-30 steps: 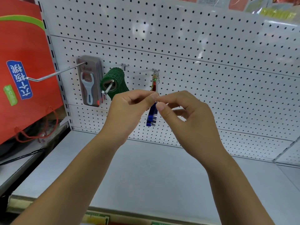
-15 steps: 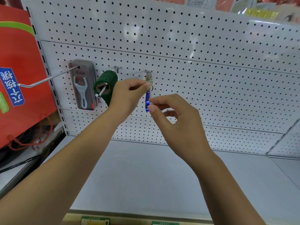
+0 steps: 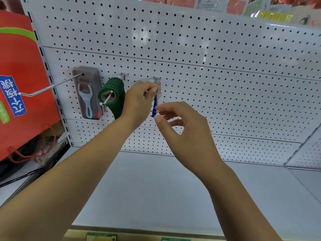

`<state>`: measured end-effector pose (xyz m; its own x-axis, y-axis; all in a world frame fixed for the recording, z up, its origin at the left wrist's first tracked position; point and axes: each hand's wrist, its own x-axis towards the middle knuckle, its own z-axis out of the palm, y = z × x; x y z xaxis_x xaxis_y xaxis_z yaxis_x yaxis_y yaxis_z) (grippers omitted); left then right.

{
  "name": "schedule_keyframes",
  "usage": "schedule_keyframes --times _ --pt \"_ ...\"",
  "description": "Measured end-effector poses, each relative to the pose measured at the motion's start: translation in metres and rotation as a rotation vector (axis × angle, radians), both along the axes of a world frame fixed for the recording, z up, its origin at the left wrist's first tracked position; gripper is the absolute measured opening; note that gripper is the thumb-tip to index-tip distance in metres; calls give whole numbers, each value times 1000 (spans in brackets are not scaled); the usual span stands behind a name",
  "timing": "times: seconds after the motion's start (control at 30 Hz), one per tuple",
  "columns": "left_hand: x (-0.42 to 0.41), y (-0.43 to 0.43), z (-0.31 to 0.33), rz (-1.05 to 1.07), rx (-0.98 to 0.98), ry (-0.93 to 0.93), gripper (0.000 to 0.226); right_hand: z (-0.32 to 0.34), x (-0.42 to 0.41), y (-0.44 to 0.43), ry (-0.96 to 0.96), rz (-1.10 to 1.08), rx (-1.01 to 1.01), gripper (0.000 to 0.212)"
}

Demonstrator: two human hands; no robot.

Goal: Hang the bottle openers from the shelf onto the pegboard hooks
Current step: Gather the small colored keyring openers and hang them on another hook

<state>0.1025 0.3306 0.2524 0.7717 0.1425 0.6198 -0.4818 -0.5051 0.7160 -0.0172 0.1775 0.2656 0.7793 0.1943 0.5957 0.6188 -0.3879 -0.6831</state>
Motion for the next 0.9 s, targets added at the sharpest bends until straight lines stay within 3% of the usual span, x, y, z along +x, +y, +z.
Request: schedule_keyframes --times 0.23,0.43,0.73,0.9 --pt "-33 -5 -8 58 81 -80 30 -6 1 -3 -17 35 69 24" --pt "-116 9 -42 257 209 -205 13 -36 5 -3 -19 11 279 19" --pt "-164 46 -37 632 154 -262 3 -75 31 42 -111 217 126 16" --pt "-158 75 -31 901 130 -348 31 -59 59 74 -208 196 103 35"
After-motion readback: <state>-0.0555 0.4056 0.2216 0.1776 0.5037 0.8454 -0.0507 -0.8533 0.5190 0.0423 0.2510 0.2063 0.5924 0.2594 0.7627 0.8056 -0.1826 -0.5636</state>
